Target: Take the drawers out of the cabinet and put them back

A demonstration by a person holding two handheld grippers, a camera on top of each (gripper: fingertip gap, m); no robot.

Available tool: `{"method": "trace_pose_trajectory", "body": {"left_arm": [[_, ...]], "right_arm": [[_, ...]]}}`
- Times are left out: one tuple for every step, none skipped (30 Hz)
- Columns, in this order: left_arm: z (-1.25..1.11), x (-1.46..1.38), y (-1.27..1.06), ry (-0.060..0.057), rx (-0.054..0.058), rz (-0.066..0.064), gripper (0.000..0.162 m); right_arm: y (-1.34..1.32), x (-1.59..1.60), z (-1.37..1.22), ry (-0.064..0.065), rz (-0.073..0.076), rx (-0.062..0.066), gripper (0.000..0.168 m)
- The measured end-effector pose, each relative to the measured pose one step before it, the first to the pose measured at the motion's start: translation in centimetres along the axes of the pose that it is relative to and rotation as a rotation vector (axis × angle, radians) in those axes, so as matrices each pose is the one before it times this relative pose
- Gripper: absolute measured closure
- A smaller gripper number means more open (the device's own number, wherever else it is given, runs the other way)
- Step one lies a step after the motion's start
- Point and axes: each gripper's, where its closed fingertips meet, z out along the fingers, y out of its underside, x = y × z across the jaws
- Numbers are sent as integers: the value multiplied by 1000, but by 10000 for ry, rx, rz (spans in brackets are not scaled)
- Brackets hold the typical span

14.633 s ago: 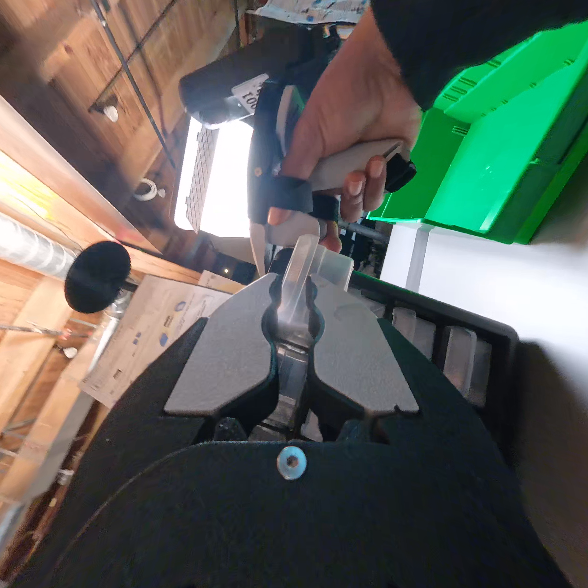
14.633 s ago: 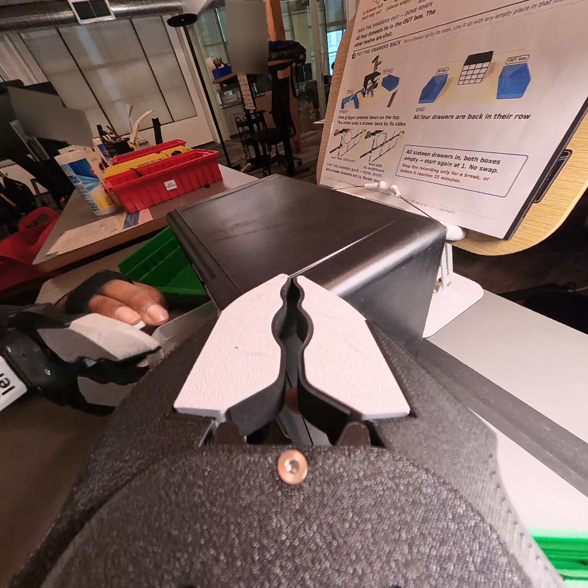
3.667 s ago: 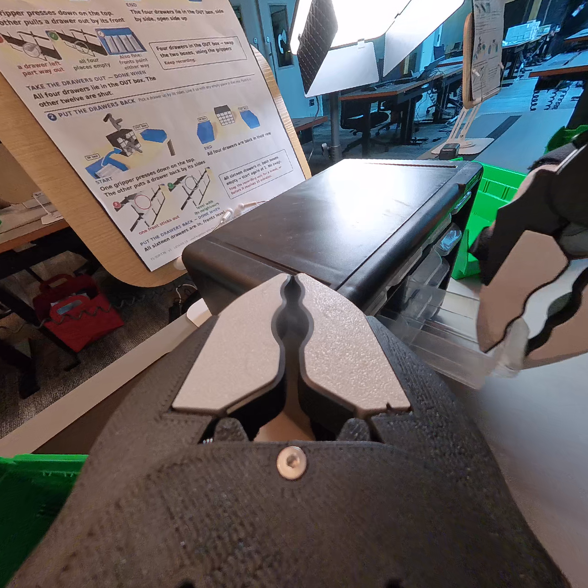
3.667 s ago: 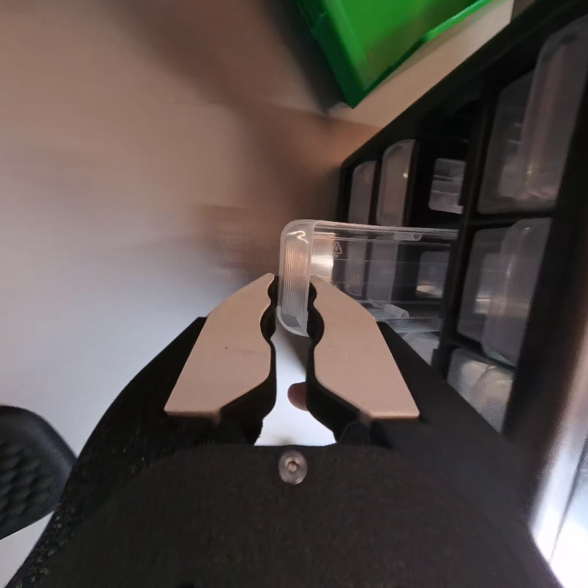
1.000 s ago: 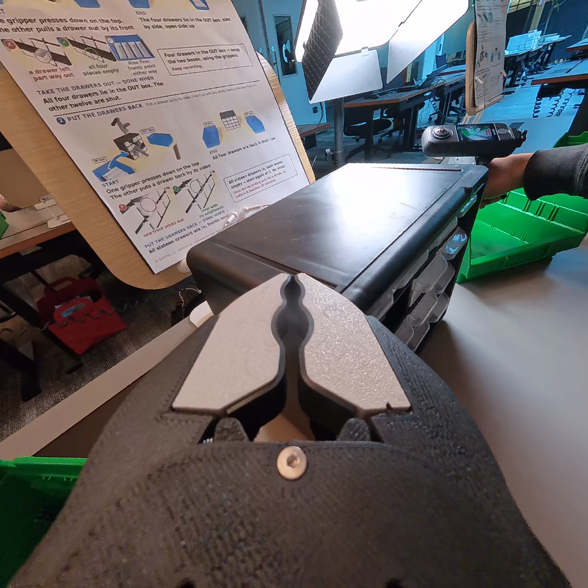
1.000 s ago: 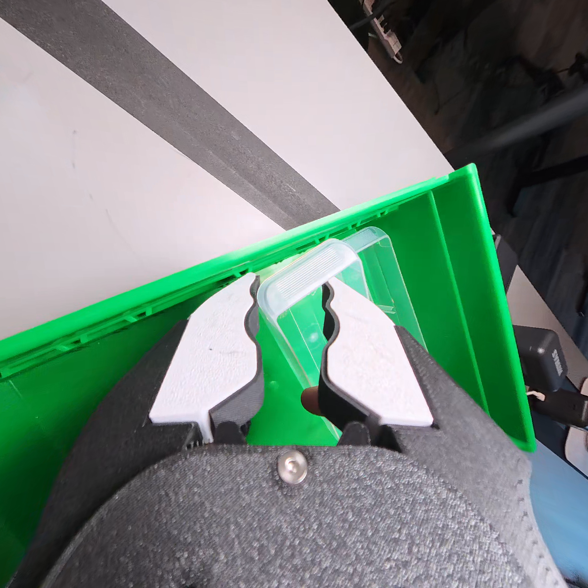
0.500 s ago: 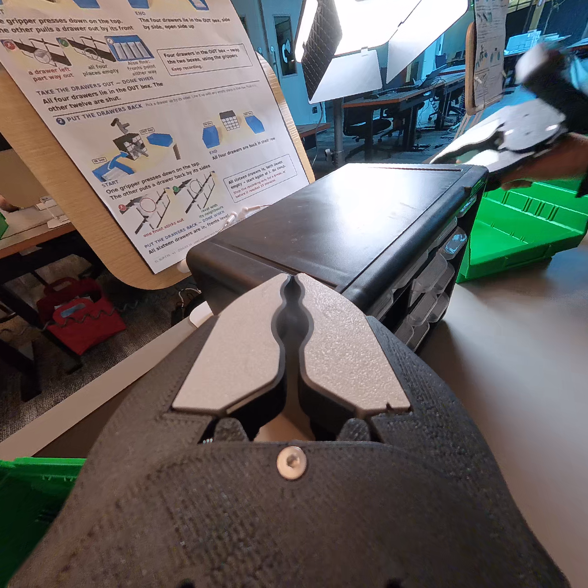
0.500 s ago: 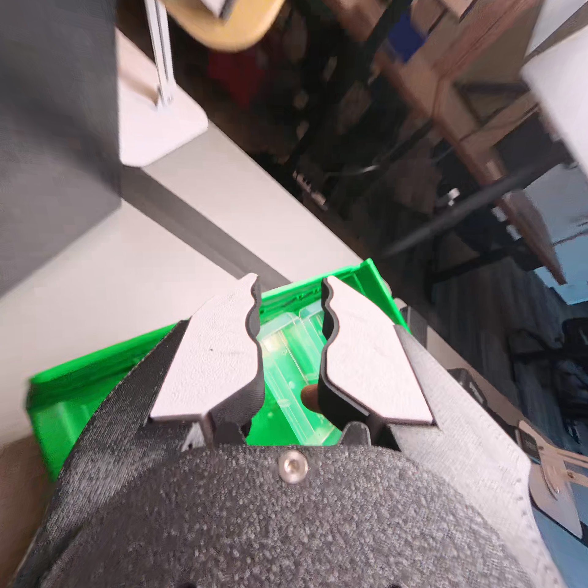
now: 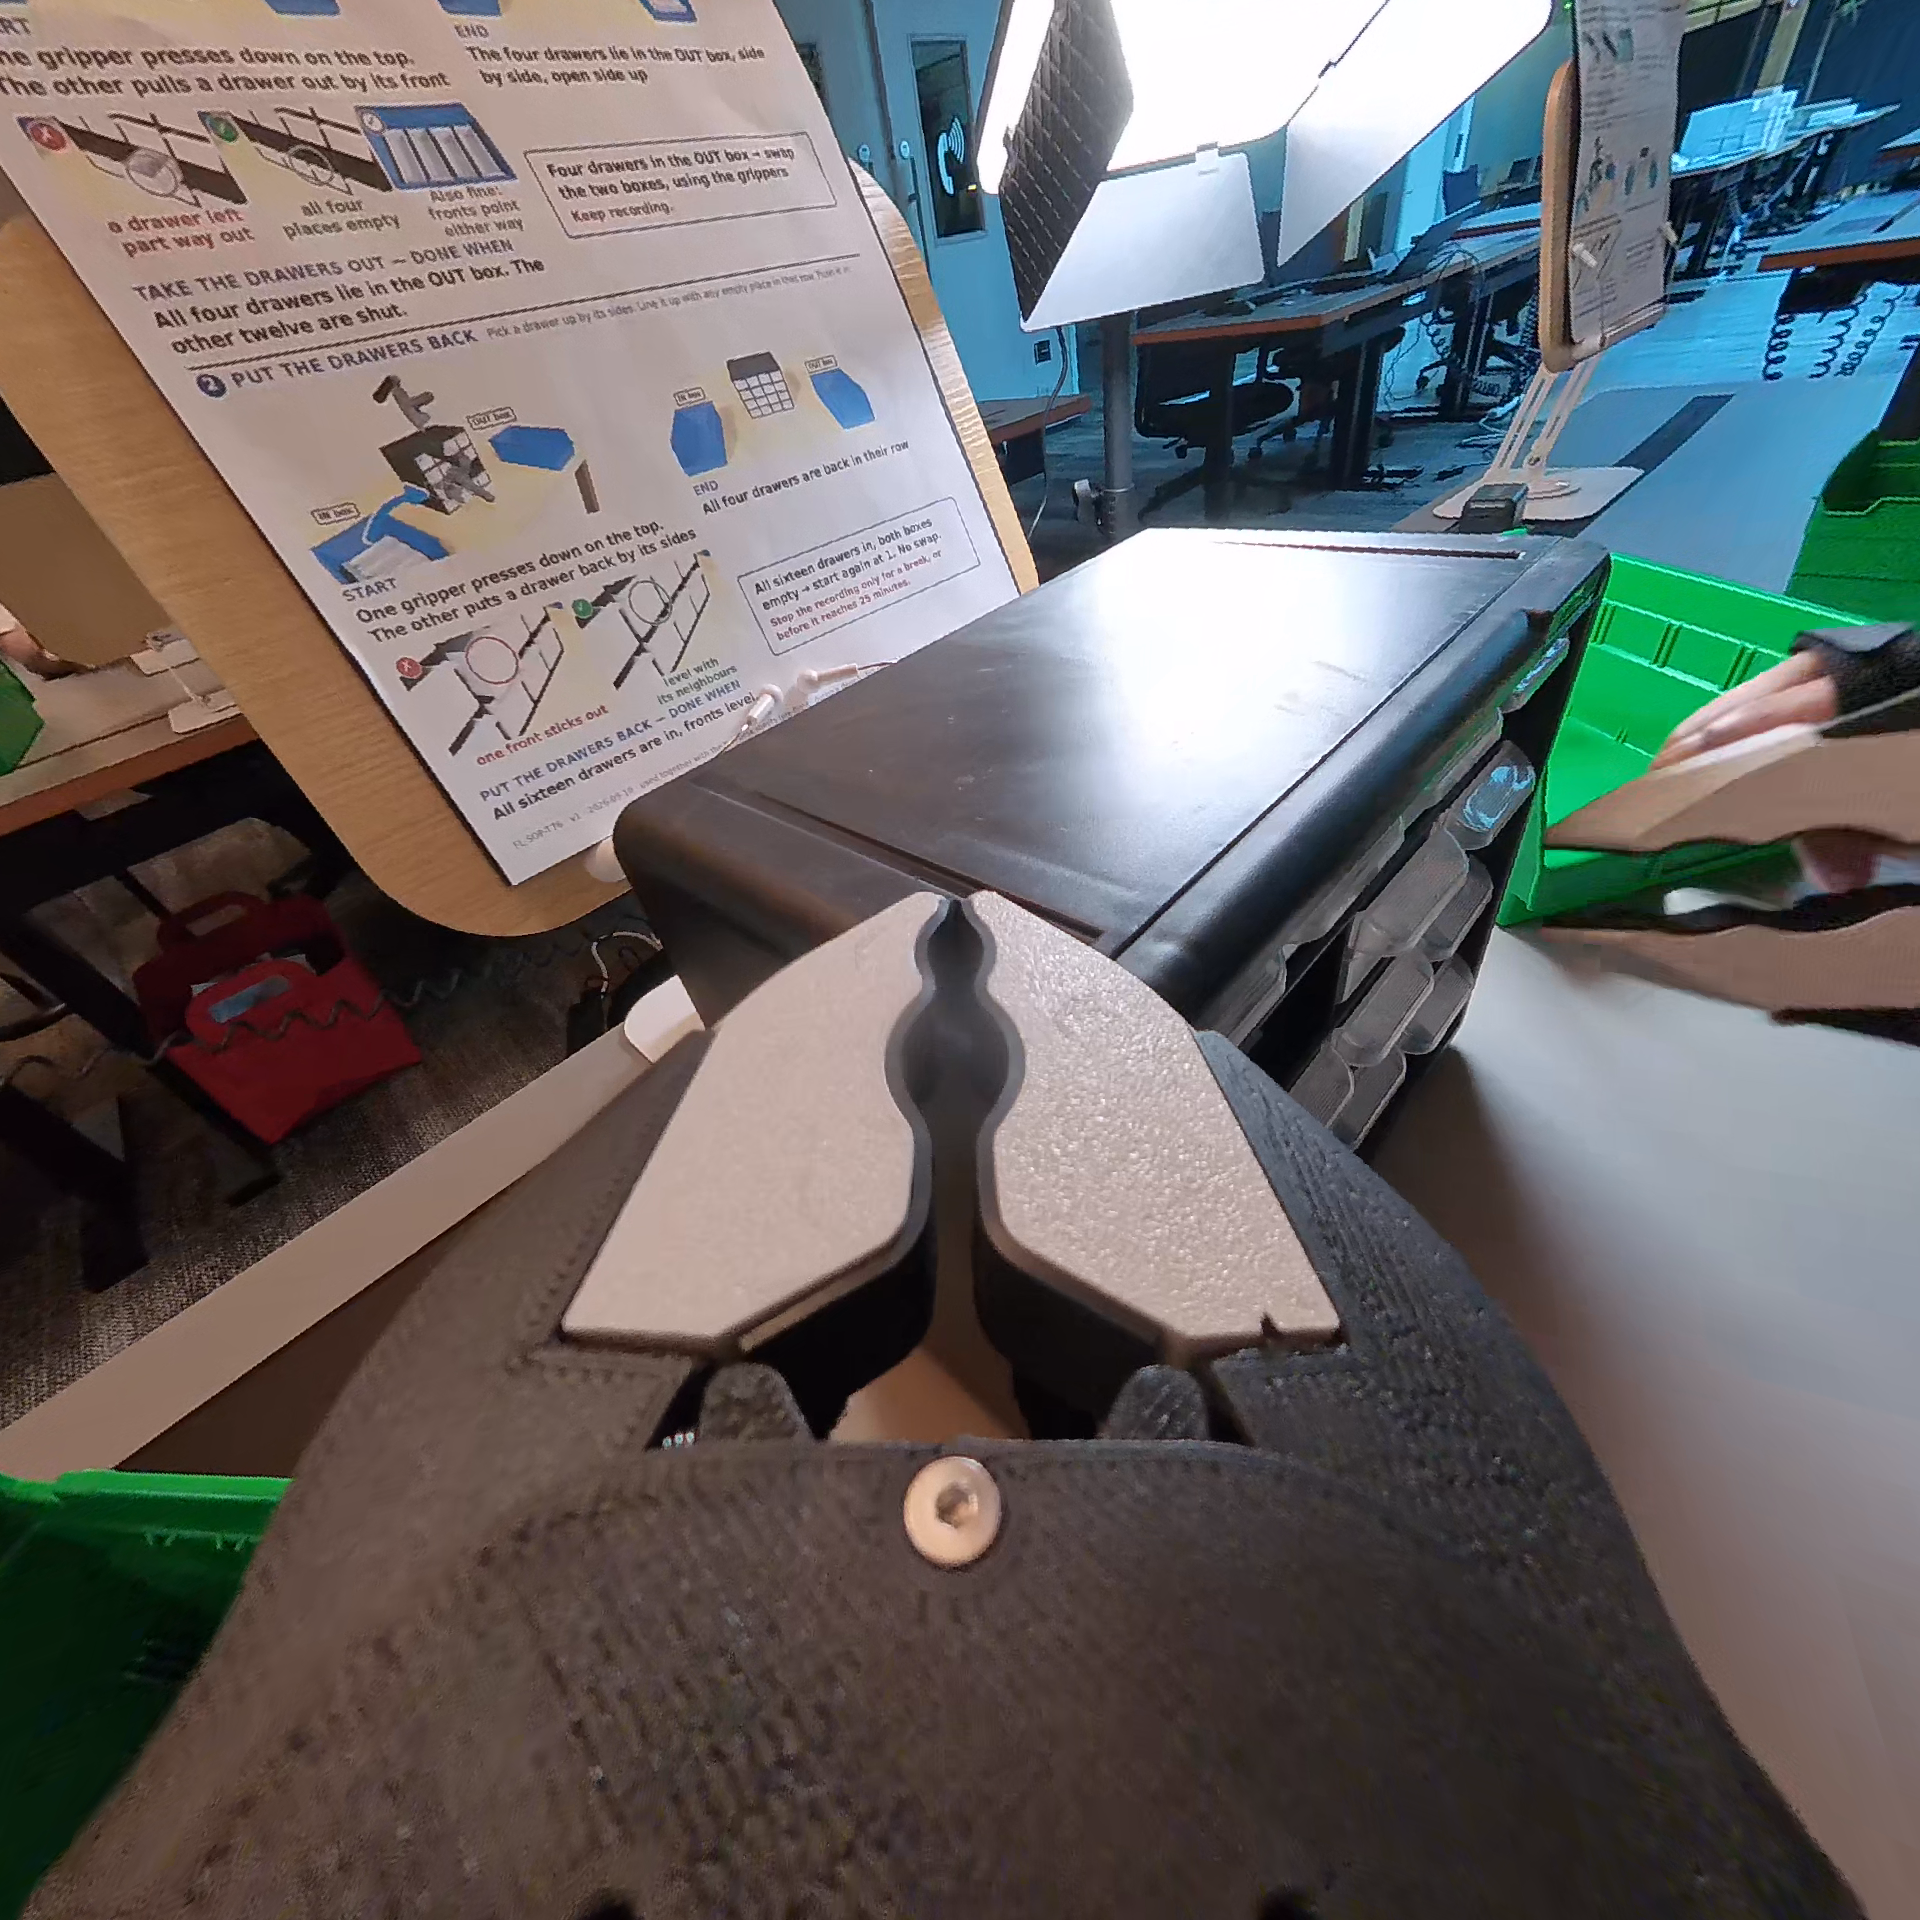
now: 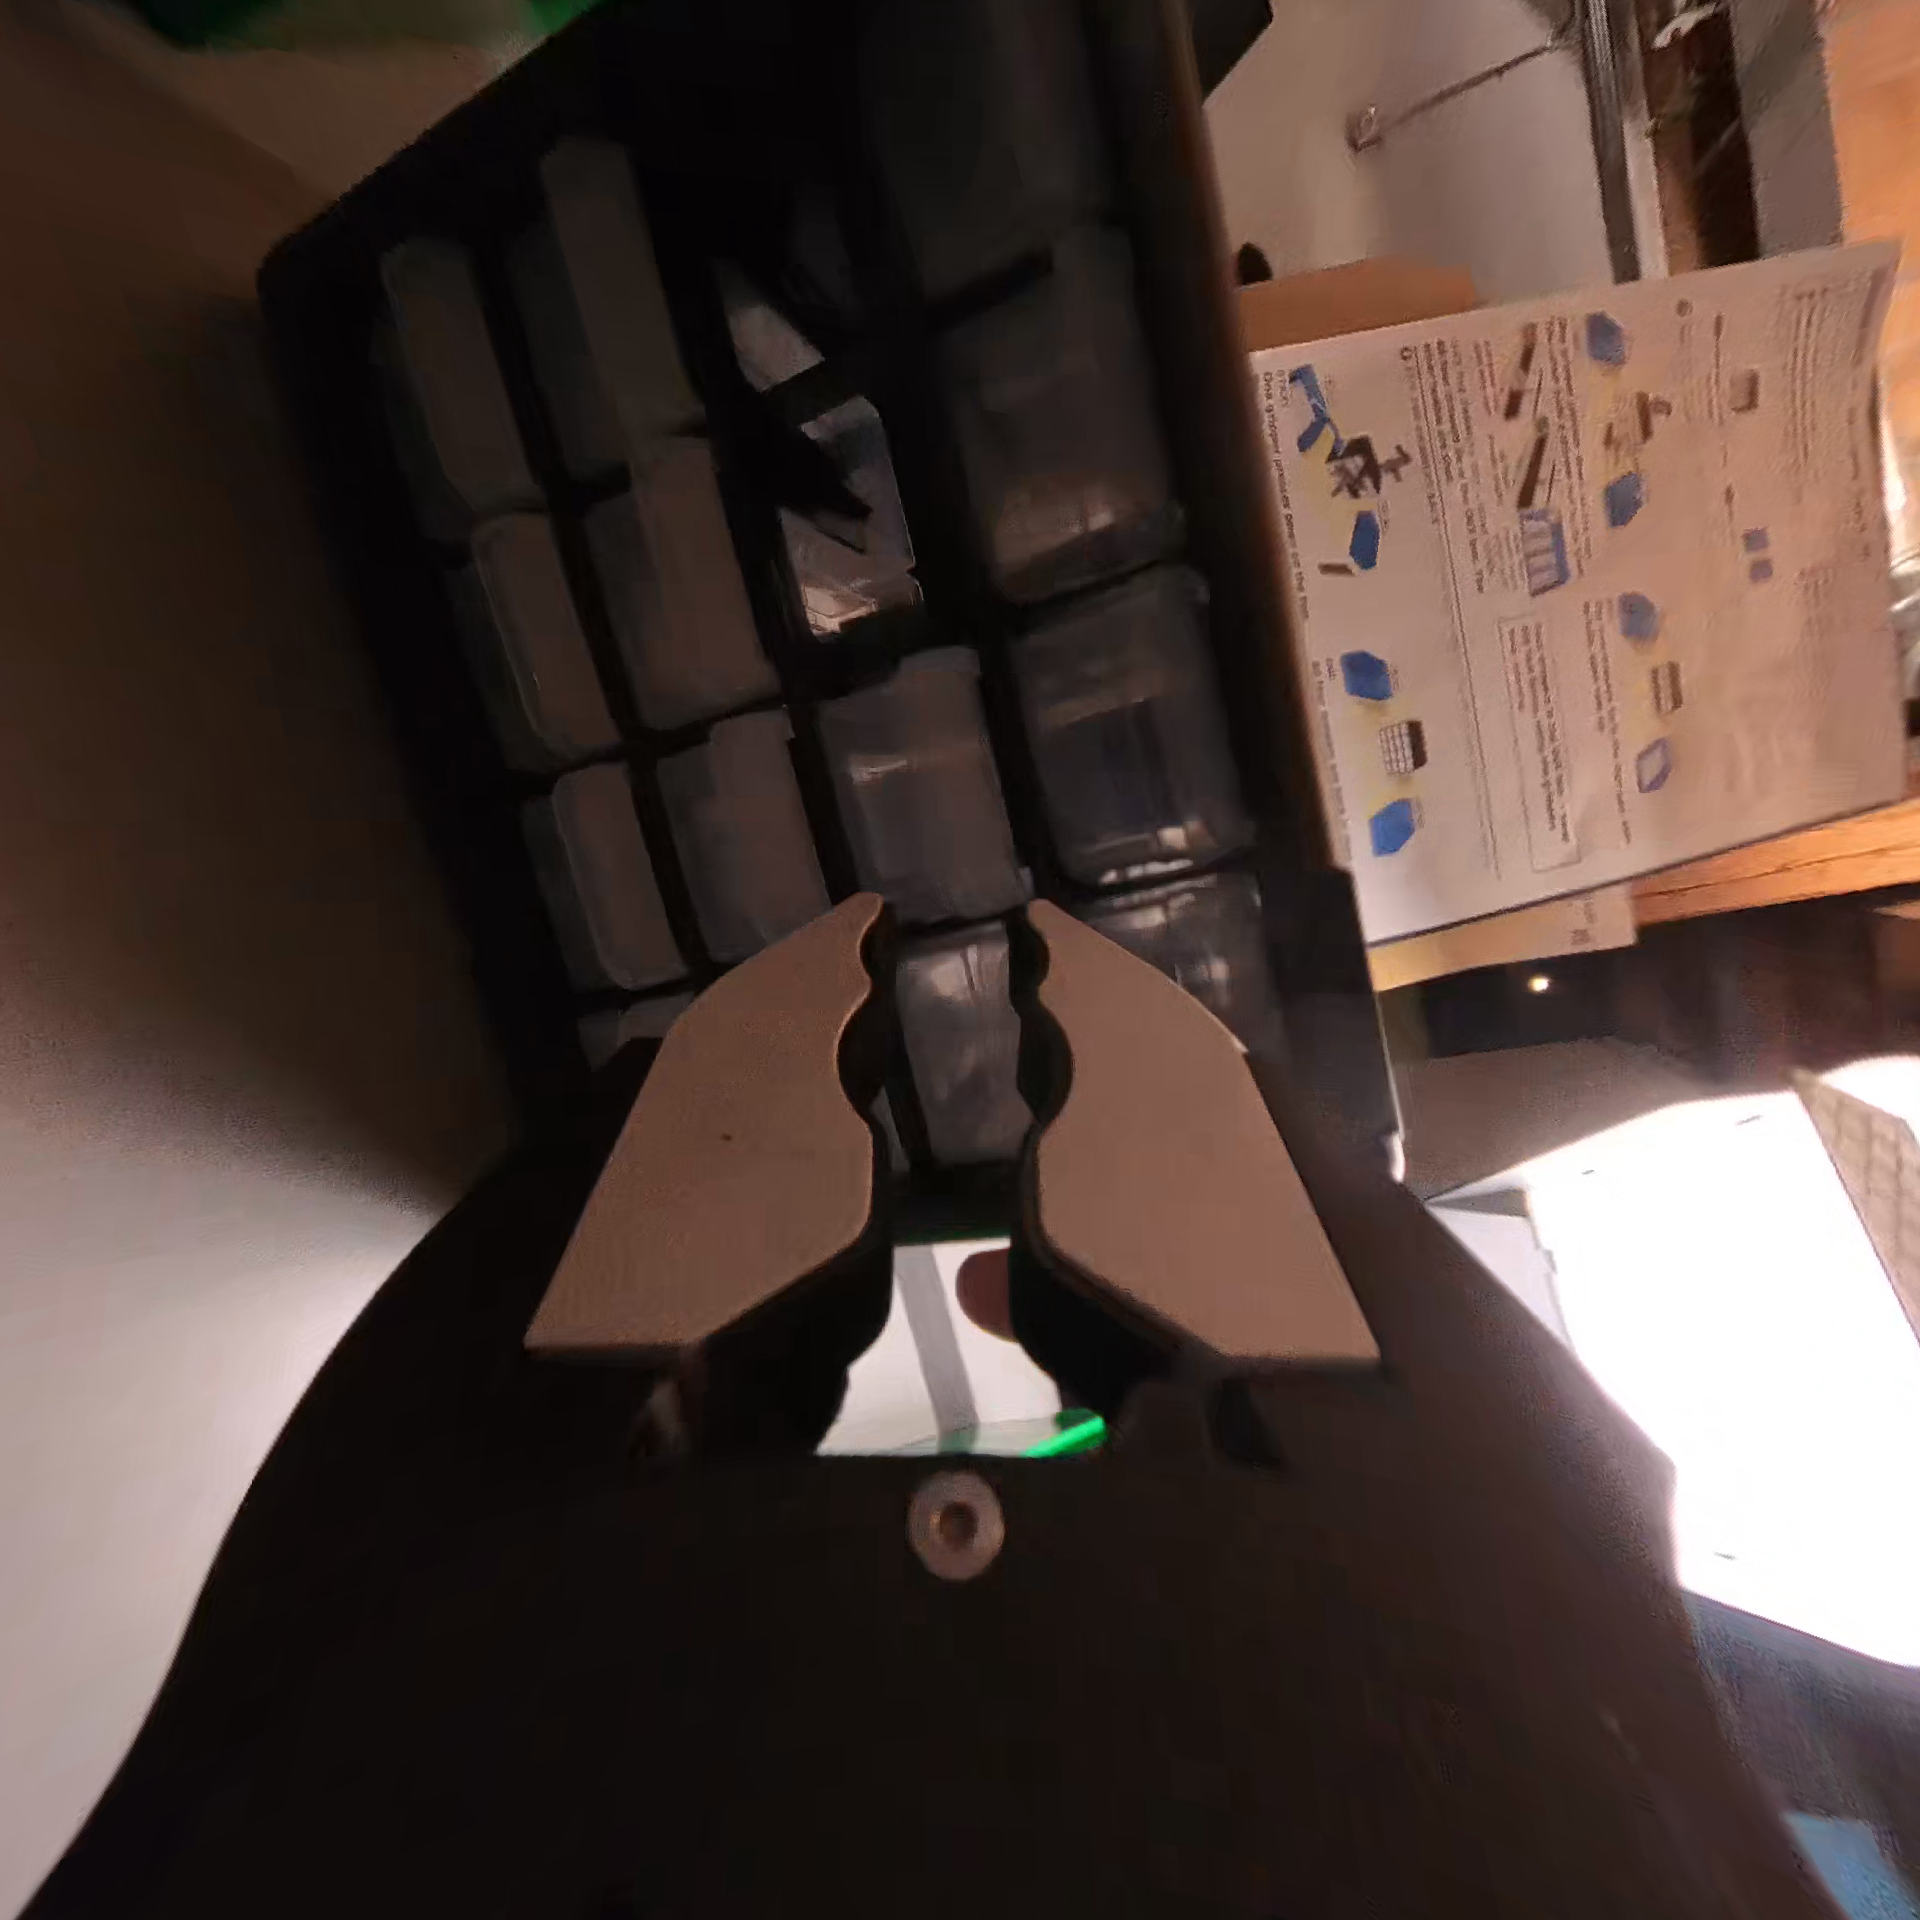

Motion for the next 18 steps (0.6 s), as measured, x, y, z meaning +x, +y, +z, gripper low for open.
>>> {"method": "trace_pose_trajectory", "body": {"left_arm": [[-11,28,15,15,-35,-33,162],[-16,25,11,20,-39,-22,162],[-11,19,1,11,-34,2,162],[-5,18,6,6,-24,17,162],[6,2,-7,2,-13,13,162],[2,2,-1,7,-7,1,162],[4,8,3,19,-9,-5,162],[13,2,2,17,-9,-7,162],[4,1,-5,9,-4,5,162],[-1,9,-3,13,-7,19,162],[5,10,1,15,-10,16,162],[-1,5,-4,3,-6,9,162],[4,-3,0,-3,-2,10,162],[-3,4,-2,-3,0,8,162],[-7,-2,-2,-4,2,1,162],[2,2,-4,0,3,-2,162],[-3,-4,4,2,8,-11,162],[2,6,-4,5,14,-21,162]], "right_arm": [[-235,-255,727,220,-448,-63,148],[-284,-23,623,237,-279,-21,147],[-256,6,576,149,-154,-17,146],[-58,136,555,153,-163,-108,145],[48,87,508,96,-269,-130,143],[118,30,415,59,-303,-135,142],[70,-14,300,41,-264,-87,142],[16,52,187,113,-210,-13,142],[28,192,59,209,-185,9,144],[72,202,-23,197,-127,-2,147],[63,155,-111,132,0,24,151],[10,-62,-155,-8,75,55,152],[-50,-168,-253,-20,24,75,155],[-126,-2,-349,139,-55,115,156],[-210,-8,-459,82,-53,151,156],[-305,-16,-554,-24,92,195,156],[-441,-31,-676,-116,141,295,156],[-317,-10,-677,-127,96,207,156]]}}
